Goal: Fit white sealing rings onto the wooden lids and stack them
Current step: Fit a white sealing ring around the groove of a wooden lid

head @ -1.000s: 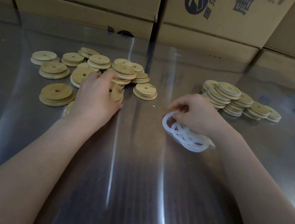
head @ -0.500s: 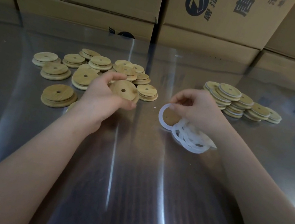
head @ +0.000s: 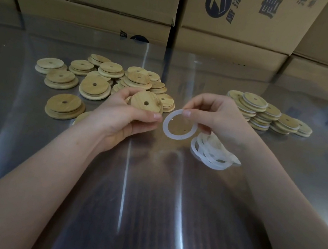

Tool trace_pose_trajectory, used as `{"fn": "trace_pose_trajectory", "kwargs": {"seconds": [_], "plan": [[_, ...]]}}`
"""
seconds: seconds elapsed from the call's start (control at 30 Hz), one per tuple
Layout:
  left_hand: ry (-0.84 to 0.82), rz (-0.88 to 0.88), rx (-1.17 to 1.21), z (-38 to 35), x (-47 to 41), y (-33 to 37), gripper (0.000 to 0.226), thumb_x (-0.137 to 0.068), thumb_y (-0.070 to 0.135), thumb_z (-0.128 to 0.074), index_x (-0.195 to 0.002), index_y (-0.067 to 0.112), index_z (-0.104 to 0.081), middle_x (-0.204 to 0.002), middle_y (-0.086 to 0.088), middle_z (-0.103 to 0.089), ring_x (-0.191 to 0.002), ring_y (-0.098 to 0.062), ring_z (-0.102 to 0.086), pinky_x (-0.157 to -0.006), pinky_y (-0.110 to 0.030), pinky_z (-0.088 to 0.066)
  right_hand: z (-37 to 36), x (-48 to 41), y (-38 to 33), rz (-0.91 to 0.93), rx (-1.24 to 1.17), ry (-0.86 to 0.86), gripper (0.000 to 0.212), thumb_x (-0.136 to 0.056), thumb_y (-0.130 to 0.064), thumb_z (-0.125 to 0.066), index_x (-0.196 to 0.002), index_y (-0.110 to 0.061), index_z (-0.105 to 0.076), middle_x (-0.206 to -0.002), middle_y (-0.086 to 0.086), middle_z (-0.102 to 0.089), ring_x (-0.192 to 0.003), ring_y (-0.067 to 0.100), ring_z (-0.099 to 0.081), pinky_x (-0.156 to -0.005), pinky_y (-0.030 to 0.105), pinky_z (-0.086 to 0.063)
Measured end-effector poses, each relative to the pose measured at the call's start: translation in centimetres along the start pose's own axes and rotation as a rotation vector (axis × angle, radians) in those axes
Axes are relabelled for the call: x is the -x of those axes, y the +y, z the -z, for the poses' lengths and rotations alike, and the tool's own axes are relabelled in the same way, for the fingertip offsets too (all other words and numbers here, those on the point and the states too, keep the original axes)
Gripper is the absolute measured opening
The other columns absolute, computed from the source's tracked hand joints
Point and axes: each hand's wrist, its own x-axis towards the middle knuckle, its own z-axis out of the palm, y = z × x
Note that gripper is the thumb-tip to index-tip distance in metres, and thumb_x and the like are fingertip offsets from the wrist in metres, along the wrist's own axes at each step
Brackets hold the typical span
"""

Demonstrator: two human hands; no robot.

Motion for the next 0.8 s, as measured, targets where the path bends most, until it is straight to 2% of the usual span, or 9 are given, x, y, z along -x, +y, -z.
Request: {"fn": "trace_pose_trajectory", "kwargs": {"seconds": [0.1,0.17,0.27,0.43,0.5,0.63,0.8], "plan": [[-0.093,0.052,0.028,-0.1,-0.1,-0.1,0.060,-0.078,0.021,-0.075,-0.132,0.007,-0.052,-0.122,-0.017,-0.067,-0.105,-0.030,-0.069,-0.080,-0.042,-0.060,-0.1,0.0,-0.1,-0.001,-0.054,-0.028,0.011,-0.081,-0.013,-0.072,-0.073,-0.021,-0.072,-0.065,-0.001,-0.064,-0.051,0.009,-0.046,-0.044,0.019,-0.035],[-0.174,0.098,0.010,-0.3,0.0,-0.2,0.056,-0.085,0.040,-0.067,-0.130,0.010,-0.054,-0.115,-0.013,-0.071,-0.105,-0.030,-0.069,-0.082,-0.042,-0.059,-0.2,0.0,-0.1,-0.007,-0.078,-0.032,0.006,-0.079,-0.015,-0.071,-0.075,-0.019,-0.072,-0.067,0.002,-0.063,-0.052,0.011,-0.048,-0.044,0.020,-0.037],[-0.239,0.116,-0.022,-0.6,0.1,-0.5,0.061,-0.081,0.052,-0.064,-0.127,0.013,-0.055,-0.106,-0.009,-0.074,-0.103,-0.031,-0.070,-0.081,-0.044,-0.059,-0.6,0.0,0.0,-0.011,-0.087,-0.034,0.003,-0.078,-0.016,-0.072,-0.075,-0.017,-0.070,-0.067,0.009,-0.061,-0.052,0.014,-0.050,-0.044,0.021,-0.040],[-0.259,0.074,-0.145,-0.9,0.4,-1.0,0.056,-0.072,0.034,-0.075,-0.124,0.020,-0.062,-0.125,-0.010,-0.065,-0.107,-0.027,-0.069,-0.080,-0.044,-0.059,-1.2,0.0,0.3,0.012,-0.096,0.007,0.008,-0.083,-0.012,-0.070,-0.076,-0.015,-0.069,-0.065,0.010,-0.060,-0.051,0.015,-0.051,-0.044,0.023,-0.041],[-0.250,0.047,-0.180,-1.0,0.5,-1.2,0.060,-0.065,0.024,-0.079,-0.123,0.023,-0.063,-0.124,-0.009,-0.065,-0.106,-0.025,-0.069,-0.077,-0.042,-0.060,-1.3,-0.1,0.3,0.019,-0.082,0.042,0.008,-0.085,-0.012,-0.070,-0.077,-0.015,-0.069,-0.066,0.012,-0.059,-0.052,0.018,-0.050,-0.045,0.024,-0.042],[-0.276,-0.006,-0.230,-0.9,0.3,-1.5,0.052,-0.080,0.003,-0.072,-0.125,0.025,-0.061,-0.122,-0.014,-0.065,-0.105,-0.027,-0.069,-0.078,-0.041,-0.060,-1.4,-0.1,0.3,0.031,-0.045,0.089,0.008,-0.087,-0.010,-0.070,-0.079,-0.013,-0.069,-0.066,0.008,-0.060,-0.054,0.014,-0.052,-0.048,0.023,-0.044],[-0.274,-0.036,-0.232,-0.8,0.2,-1.5,0.045,-0.089,-0.001,-0.063,-0.125,0.025,-0.063,-0.121,-0.015,-0.066,-0.106,-0.026,-0.069,-0.080,-0.043,-0.060,-1.4,-0.1,0.4,0.030,-0.028,0.099,0.006,-0.088,-0.011,-0.070,-0.081,-0.012,-0.069,-0.069,0.009,-0.062,-0.055,0.011,-0.055,-0.051,0.024,-0.047]]}}
